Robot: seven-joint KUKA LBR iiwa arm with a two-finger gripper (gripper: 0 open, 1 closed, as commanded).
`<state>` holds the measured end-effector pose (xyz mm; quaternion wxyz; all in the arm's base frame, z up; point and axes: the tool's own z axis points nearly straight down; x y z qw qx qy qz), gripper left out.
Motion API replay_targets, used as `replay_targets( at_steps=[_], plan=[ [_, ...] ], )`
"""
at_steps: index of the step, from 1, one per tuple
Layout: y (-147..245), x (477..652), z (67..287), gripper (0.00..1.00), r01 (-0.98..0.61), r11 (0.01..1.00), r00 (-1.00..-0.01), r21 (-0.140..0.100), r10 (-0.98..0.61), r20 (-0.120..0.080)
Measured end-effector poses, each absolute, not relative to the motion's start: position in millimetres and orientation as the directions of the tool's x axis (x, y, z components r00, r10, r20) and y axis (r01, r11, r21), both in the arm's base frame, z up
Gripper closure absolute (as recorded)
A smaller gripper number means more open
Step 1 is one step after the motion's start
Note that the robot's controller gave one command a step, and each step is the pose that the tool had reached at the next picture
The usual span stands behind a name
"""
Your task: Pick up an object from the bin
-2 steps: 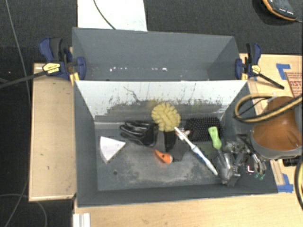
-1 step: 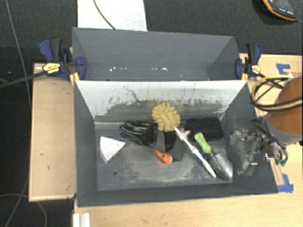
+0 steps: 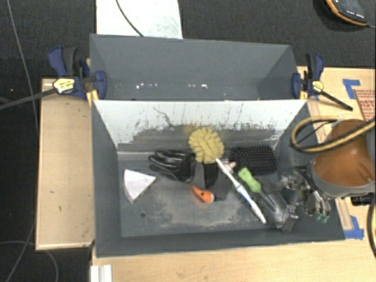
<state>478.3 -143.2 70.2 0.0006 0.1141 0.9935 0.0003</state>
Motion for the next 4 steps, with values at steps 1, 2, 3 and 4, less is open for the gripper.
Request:
replay_targets(
  at_steps=[1, 2, 3, 4],
  plan=[
    [-84.8, 501.6, 70.6, 0.00, -0.288, 0.958, -0.958, -0.004, -0.288, -0.012],
    [-36.3, 510.2, 70.8, 1.00, 0.099, 0.995, -0.995, 0.002, 0.099, -0.007],
    [-36.7, 510.2, 70.8, 1.00, 0.099, 0.995, -0.995, 0.001, 0.099, -0.007],
    [-36.7, 509.7, 74.9, 1.00, 0.098, 0.995, -0.995, 0.001, 0.098, -0.007]
  ],
)
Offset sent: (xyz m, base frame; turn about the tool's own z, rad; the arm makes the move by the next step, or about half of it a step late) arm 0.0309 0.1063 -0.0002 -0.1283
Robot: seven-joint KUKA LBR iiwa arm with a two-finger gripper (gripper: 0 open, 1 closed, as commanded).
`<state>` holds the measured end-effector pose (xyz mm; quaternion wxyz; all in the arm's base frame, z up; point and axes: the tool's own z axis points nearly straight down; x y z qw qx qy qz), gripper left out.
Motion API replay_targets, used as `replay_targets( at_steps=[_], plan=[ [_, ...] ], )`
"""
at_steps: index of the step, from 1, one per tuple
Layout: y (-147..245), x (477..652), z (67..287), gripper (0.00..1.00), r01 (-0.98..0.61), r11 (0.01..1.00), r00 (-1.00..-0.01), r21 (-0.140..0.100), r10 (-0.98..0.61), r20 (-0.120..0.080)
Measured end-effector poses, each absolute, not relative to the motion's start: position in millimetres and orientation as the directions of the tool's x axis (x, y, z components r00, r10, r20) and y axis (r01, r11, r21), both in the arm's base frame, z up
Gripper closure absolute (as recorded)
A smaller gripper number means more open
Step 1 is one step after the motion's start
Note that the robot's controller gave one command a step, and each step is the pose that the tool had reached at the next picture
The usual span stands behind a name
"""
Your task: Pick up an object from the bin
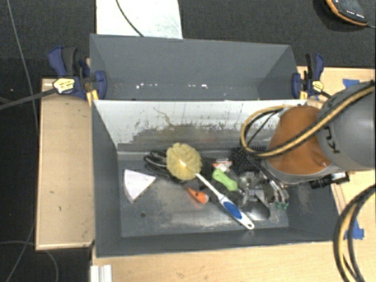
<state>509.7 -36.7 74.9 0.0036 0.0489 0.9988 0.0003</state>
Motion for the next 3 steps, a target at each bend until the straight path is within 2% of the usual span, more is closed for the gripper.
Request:
replay_targets(
  at_steps=[1, 2, 3],
  plan=[
    [-36.7, 510.1, 83.4, 1.00, 0.097, 0.995, -0.995, 0.001, 0.097, -0.010],
    [-36.4, 508.1, 95.3, 1.00, 0.095, 0.995, -0.995, 0.001, 0.095, -0.001],
    [-36.4, 508.5, 116.8, 1.00, 0.094, 0.996, -0.996, 0.002, 0.094, -0.003]
  ],
)
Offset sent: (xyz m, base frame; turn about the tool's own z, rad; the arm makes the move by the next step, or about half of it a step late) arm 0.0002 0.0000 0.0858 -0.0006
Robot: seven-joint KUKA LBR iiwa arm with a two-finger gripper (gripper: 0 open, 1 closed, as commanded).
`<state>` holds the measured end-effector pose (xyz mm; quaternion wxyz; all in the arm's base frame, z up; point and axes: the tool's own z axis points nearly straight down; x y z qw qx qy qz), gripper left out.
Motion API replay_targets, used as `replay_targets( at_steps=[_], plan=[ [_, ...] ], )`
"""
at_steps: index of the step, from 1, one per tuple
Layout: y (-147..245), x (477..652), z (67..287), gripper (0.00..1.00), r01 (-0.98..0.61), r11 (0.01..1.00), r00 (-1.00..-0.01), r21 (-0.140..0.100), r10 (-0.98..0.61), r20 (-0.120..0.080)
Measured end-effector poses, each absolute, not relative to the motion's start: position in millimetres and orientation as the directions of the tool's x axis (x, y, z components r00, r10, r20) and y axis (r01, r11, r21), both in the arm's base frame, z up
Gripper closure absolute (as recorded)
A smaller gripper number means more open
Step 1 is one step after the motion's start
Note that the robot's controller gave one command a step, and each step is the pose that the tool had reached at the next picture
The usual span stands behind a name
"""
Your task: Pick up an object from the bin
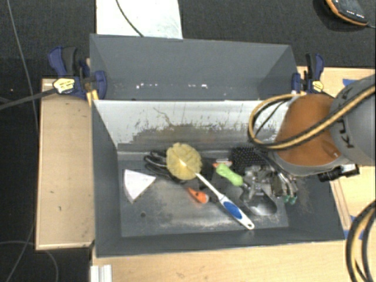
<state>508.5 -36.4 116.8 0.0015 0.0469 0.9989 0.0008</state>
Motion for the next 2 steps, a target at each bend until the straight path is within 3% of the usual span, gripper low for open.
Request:
replay_targets(
  at_steps=[2],
  plan=[
    [-36.6, 509.4, 144.9, 1.00, 0.091, 0.996, -0.996, 0.002, 0.091, -0.006]
  ],
)
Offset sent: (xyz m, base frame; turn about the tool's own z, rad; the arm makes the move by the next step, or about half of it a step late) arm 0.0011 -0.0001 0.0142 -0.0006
